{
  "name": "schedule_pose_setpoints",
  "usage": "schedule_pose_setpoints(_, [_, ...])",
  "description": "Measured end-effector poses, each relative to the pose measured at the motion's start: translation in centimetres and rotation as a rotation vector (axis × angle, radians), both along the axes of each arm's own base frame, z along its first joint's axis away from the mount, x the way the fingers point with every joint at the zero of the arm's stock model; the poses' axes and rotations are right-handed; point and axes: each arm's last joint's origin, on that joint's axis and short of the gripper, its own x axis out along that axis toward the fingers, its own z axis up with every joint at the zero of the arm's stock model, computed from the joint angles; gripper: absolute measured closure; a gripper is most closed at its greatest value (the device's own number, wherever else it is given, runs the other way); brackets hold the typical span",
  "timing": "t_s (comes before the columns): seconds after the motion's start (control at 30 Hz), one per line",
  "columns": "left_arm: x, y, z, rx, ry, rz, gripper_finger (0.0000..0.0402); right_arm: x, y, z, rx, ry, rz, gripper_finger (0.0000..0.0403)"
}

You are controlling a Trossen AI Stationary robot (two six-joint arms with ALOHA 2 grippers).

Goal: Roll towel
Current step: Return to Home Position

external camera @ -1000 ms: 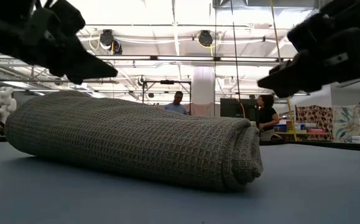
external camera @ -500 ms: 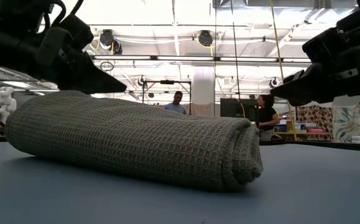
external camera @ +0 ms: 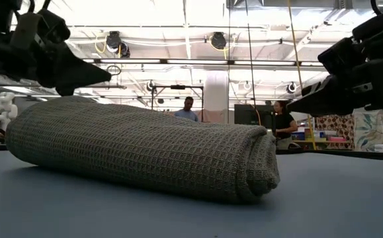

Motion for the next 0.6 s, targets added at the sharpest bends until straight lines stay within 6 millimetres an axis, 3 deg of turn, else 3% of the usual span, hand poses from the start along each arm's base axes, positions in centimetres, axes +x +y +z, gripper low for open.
schedule_pose_setpoints(0.6, [-1.9,1.6,1.3,0.214,-0.046,-0.035,0.0398,-0.7,0.1,1.3,0.027,-0.034,0.079,0.0403])
